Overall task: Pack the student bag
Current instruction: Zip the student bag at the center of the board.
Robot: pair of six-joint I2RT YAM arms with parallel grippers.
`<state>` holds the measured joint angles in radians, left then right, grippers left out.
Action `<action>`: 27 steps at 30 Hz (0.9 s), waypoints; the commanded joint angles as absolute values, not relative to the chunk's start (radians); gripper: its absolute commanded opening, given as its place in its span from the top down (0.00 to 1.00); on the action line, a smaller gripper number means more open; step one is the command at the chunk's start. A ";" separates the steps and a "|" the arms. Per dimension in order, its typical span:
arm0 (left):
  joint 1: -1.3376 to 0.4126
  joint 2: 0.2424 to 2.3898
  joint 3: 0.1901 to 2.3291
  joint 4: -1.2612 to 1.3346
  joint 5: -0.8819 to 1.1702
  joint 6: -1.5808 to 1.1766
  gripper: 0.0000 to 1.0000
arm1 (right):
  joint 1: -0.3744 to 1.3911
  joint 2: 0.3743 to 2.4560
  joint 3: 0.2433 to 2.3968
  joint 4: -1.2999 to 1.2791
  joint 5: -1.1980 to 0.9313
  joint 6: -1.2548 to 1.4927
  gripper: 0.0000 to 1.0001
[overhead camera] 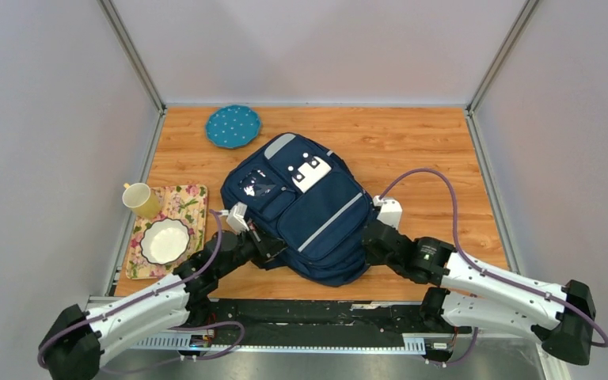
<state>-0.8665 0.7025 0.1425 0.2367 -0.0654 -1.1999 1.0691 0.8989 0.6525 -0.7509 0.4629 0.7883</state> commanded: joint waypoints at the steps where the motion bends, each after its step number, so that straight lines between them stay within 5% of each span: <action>1: -0.639 0.634 0.181 0.062 0.231 -0.953 1.00 | 1.017 0.819 0.652 -0.848 0.589 0.835 1.00; 9: -0.420 0.794 0.331 -0.101 0.808 -0.649 1.00 | 0.945 0.801 0.658 -0.804 0.584 0.733 1.00; 14: -0.351 0.850 0.492 -0.368 0.673 -0.503 0.98 | 0.939 0.784 0.634 -0.758 0.548 0.707 1.00; 18: -0.353 0.775 0.540 -0.420 0.536 -0.535 0.60 | 0.939 0.769 0.609 -0.727 0.491 0.701 1.00; 19: -0.351 0.744 0.541 -0.422 0.500 -0.544 0.43 | 0.939 0.767 0.606 -0.724 0.488 0.701 1.00; 21: -0.353 0.649 0.546 -0.442 0.401 -0.558 0.30 | 0.939 0.762 0.607 -0.726 0.485 0.701 1.00; 27: -0.354 0.511 0.618 -0.460 0.310 -0.535 0.27 | 0.939 0.765 0.620 -0.719 0.477 0.690 1.00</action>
<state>-0.3588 0.5545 0.5312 -0.4477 0.3912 -0.5777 0.9459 0.7788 0.6067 -0.7101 0.4431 0.7227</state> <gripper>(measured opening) 0.728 0.036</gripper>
